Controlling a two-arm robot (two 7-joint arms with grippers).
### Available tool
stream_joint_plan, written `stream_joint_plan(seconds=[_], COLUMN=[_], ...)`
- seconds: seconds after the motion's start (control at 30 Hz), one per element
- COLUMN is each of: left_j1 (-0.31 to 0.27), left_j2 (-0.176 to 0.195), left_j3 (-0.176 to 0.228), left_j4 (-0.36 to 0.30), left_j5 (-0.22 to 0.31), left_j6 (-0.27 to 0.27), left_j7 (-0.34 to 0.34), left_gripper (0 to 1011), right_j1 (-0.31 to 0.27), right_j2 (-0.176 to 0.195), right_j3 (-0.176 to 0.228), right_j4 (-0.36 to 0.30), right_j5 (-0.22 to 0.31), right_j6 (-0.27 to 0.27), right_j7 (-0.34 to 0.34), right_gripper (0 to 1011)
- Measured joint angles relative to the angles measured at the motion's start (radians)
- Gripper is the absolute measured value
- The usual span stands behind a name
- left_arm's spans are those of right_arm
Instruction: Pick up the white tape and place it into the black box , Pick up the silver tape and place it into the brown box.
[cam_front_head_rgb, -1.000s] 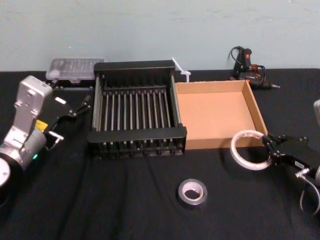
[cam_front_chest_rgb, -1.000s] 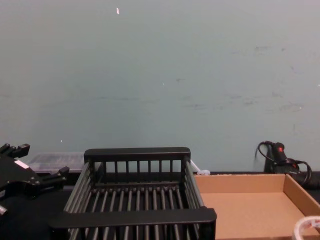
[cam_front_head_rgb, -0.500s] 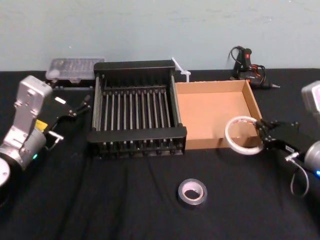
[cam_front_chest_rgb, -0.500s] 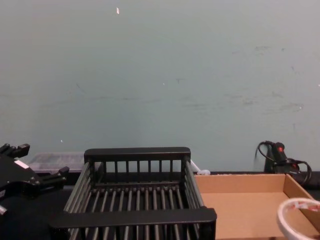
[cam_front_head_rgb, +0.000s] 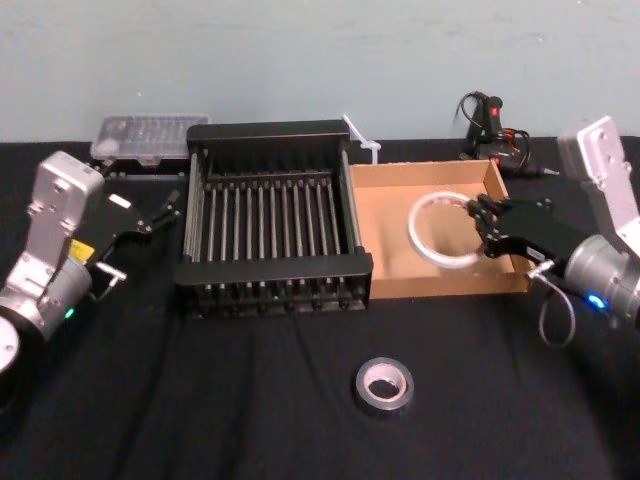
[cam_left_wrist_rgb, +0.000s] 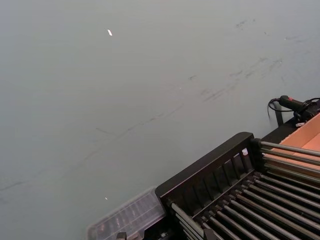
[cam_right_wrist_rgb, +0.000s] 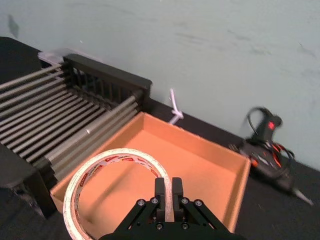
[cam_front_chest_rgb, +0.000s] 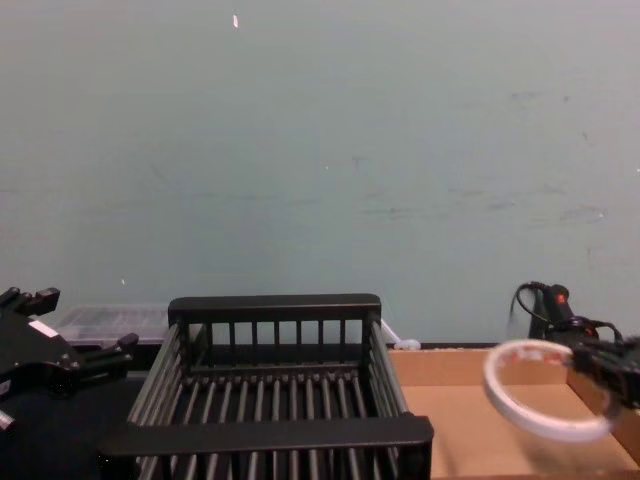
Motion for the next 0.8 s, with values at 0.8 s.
stream_joint_plan(seconds=[0.8], left_j1=[0.0], left_j2=[0.0], left_j3=[0.0], left_j4=[0.0], left_j5=[0.0], left_j6=[0.0], left_j7=[0.0], left_gripper=[1001], right_j1=[0.208], right_j2=[-0.083], right_j3=[-0.155], right_j4=[0.14], right_j5=[-0.029], right_j6=[-0.058], right_j7=[0.11], right_gripper=[91])
